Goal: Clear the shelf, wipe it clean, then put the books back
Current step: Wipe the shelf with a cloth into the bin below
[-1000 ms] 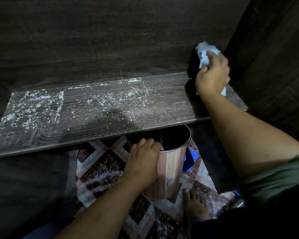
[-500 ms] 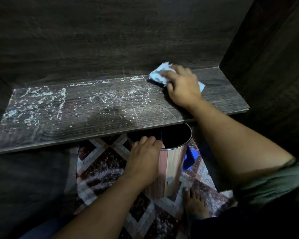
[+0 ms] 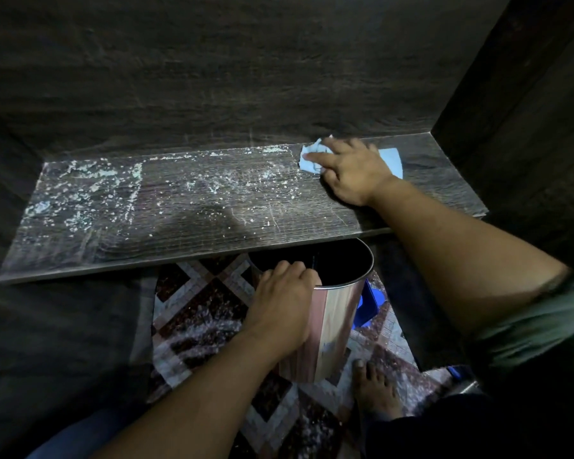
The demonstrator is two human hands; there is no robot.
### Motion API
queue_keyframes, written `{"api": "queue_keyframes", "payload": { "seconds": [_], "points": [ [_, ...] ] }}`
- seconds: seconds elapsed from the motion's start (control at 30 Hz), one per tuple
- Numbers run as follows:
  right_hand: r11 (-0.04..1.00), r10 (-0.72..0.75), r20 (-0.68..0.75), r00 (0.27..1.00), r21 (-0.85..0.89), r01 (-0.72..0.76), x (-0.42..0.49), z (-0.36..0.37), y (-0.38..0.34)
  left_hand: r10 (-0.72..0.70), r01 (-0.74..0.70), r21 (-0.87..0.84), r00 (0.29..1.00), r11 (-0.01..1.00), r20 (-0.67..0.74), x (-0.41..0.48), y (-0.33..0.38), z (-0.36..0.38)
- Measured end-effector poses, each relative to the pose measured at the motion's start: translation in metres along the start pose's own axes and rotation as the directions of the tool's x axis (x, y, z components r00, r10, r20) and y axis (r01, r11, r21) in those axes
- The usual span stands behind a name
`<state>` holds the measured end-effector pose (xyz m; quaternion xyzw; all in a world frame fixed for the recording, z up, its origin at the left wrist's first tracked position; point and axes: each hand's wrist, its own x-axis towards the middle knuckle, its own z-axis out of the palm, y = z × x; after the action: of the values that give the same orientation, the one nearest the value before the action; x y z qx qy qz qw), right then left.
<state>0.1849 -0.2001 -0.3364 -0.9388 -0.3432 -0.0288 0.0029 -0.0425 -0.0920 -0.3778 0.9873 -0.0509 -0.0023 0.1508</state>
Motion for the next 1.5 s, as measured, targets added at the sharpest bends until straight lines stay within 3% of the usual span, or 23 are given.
{"api": "queue_keyframes", "payload": {
  "seconds": [0.3, 0.43, 0.57, 0.73, 0.87, 1.07, 1.2, 1.37, 1.43, 1.5],
  "points": [
    [0.969, -0.247, 0.011, 0.969, 0.019, 0.247, -0.060, 0.010, -0.011, 0.010, -0.010, 0.001, 0.999, 1.000, 0.045, -0.012, -0.005, -0.010],
    [0.976, -0.148, -0.200, 0.969, 0.127, 0.175, -0.057, -0.012, -0.008, 0.017, -0.017, -0.008, 0.998, 1.000, 0.055, -0.020, -0.013, -0.012],
    [0.996, -0.071, -0.357, 0.931, 0.024, 0.085, -0.010, -0.031, -0.008, 0.012, -0.012, -0.009, 0.999, 1.000, 0.040, -0.024, -0.018, -0.013],
    [0.985, -0.111, -0.285, 0.952, -0.155, 0.069, 0.031, -0.023, -0.018, -0.007, 0.009, -0.031, 0.998, 0.999, 0.064, -0.024, -0.020, -0.018],
    [0.998, -0.061, -0.141, 0.988, -0.041, 0.056, 0.036, 0.000, -0.020, -0.006, 0.008, -0.048, 0.999, 0.999, 0.039, -0.025, -0.023, -0.021],
    [0.994, 0.063, -0.053, 0.997, 0.096, -0.058, 0.030, 0.000, -0.027, -0.030, 0.031, -0.040, 0.999, 0.999, 0.019, -0.026, -0.027, -0.018],
    [0.989, 0.026, -0.058, 0.998, 0.146, -0.017, -0.002, 0.006, -0.023, -0.030, 0.031, -0.023, 0.999, 0.999, 0.024, -0.027, -0.028, -0.018],
    [0.971, -0.141, -0.086, 0.986, 0.185, 0.155, -0.058, 0.006, -0.022, -0.022, 0.022, -0.014, 0.999, 1.000, 0.030, -0.027, -0.026, -0.017],
    [0.960, -0.125, -0.142, 0.982, 0.232, 0.156, -0.064, 0.000, -0.012, -0.018, 0.019, -0.015, 0.999, 1.000, 0.032, -0.027, -0.026, -0.017],
    [0.963, 0.003, -0.251, 0.968, 0.263, 0.065, -0.057, -0.009, 0.005, -0.013, 0.014, -0.017, 0.999, 1.000, 0.029, -0.026, -0.025, -0.018]
  ]
}}
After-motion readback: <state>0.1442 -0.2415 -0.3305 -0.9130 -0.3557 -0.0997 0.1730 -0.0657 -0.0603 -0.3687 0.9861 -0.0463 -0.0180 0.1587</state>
